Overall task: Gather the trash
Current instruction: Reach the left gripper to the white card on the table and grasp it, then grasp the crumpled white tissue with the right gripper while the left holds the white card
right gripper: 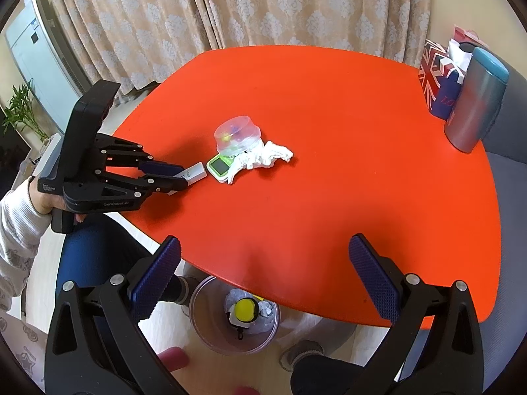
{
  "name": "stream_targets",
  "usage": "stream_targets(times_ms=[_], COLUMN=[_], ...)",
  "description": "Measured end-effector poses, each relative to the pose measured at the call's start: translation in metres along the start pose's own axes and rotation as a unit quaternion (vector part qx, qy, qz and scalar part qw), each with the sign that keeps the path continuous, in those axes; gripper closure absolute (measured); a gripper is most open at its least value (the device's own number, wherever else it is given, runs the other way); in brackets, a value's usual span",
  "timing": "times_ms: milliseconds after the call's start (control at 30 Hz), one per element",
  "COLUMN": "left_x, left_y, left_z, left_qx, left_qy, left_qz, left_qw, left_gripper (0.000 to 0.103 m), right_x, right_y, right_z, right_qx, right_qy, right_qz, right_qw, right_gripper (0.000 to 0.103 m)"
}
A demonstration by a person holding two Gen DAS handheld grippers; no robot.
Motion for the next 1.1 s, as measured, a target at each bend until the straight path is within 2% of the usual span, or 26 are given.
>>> stream_targets(times_ms=[533,1033,1100], left_x=[-0.032,-0.037,-0.037], left_y=[0.012,0.015,0.015], left_z=[0.000,-0.002,-0.003], left_qx=[-0.056,-0.075,-0.077], left_qy=[-0.016,-0.022,-0.023], left_qz=[0.016,0.011,0.009], left_qw=[0.9982,0.9969,0.9967], left_gripper=[0.084,0.084,0.084], right_x=[0.027,0.073,0.080], right_y=[-0.002,-0.005,-0.006], right_z=[0.036,0.066,0.067], right_qx=[-0.038,-0.070,-0.073], right_qy=[0.007,0.034,0.039], right_qz=[-0.002,0.005,0.009], right_qw=[0.999,0.997,0.997], right_gripper=[0.003,0.003,0.009])
Point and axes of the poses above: each gripper's, at about its wrist camera, not at the fingertips, and x roughly the way its jaws point, y to its left, z to its top, the point moved 6 cm from there along x, roughly the way its jaws point, and after that the axes turned 8 degrees about z, right-handed, at the moved point
